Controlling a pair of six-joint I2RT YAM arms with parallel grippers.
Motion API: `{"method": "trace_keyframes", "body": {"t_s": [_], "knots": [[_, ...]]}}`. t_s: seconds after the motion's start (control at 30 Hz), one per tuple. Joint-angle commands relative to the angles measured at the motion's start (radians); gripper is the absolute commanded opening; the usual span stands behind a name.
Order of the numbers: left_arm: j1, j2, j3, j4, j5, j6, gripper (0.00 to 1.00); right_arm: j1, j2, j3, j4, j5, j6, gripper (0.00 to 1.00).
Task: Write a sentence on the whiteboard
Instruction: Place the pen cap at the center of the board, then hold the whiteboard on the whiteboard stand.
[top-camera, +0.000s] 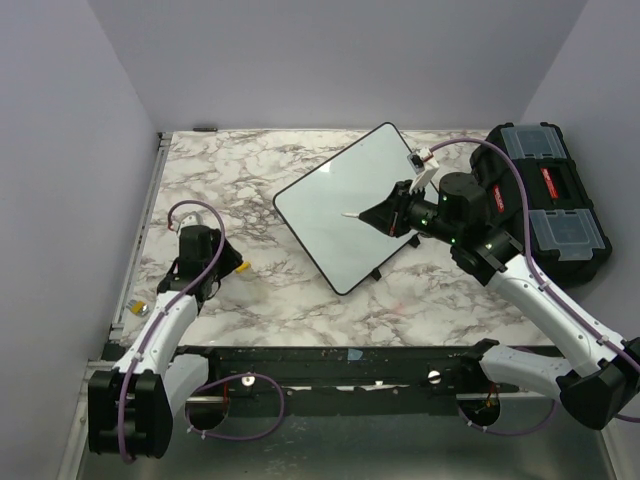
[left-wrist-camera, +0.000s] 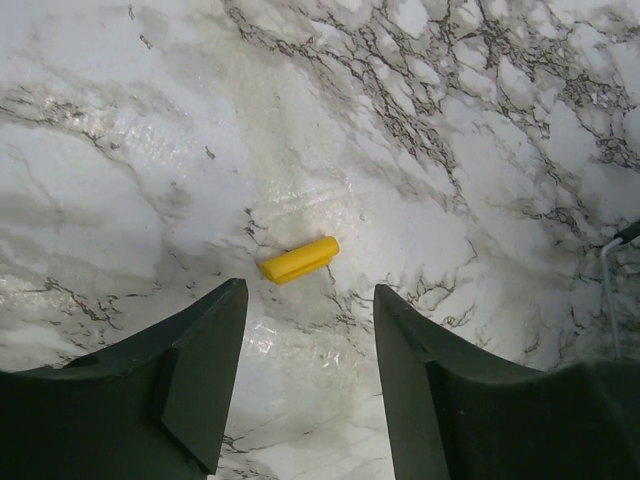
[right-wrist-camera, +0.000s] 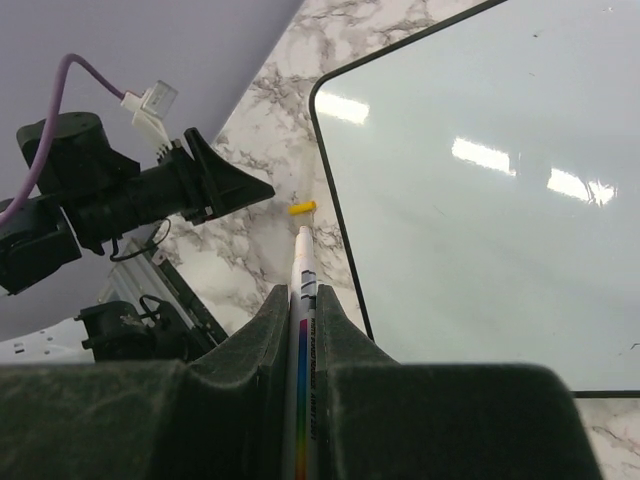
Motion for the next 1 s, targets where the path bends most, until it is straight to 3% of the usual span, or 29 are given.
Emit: {"method": "trace_keyframes", "body": {"t_s": [0.0, 0.17, 0.27, 0.3, 0.37, 0.4, 0.6, 0.73, 0.87, 0.97], "knots": [[0.008, -0.074, 0.033, -0.021, -0.046, 0.074, 0.56, -0.003, 0.000, -0.018, 0.001, 0.025, -0.017, 0.01], [0.008, -0.156, 0.030, 0.044, -0.022, 0.125, 0.65, -0.003, -0.003, -0.024, 0.006, 0.023, -0.016, 0.01], [0.008, -0.199, 0.004, 0.106, 0.062, 0.118, 0.73, -0.003, -0.003, -0.024, 0.007, 0.022, -0.016, 0.01], [0.008, -0.213, -0.004, 0.132, 0.086, 0.113, 0.76, -0.003, -0.004, -0.024, 0.007, 0.022, -0.017, 0.01], [0.008, -0.229, -0.010, 0.166, 0.128, 0.100, 0.96, -0.003, -0.007, -0.024, 0.007, 0.022, -0.016, 0.01], [0.007, -0.236, -0.009, 0.185, 0.145, 0.094, 0.98, -0.003, -0.007, -0.025, 0.007, 0.022, -0.016, 0.01], [0.008, -0.259, 0.004, 0.272, 0.171, 0.050, 0.99, -0.003, -0.014, -0.031, 0.007, 0.024, -0.019, 0.01], [0.007, -0.281, -0.004, 0.319, 0.130, -0.129, 0.99, -0.003, -0.016, -0.032, 0.006, 0.024, -0.019, 0.01], [0.015, -0.287, 0.042, 0.298, 0.255, -0.083, 0.98, -0.003, -0.018, -0.031, 0.003, 0.026, -0.024, 0.01], [0.018, -0.270, 0.108, 0.214, 0.233, -0.027, 0.98, -0.003, -0.022, -0.028, -0.004, 0.032, -0.030, 0.01]]}}
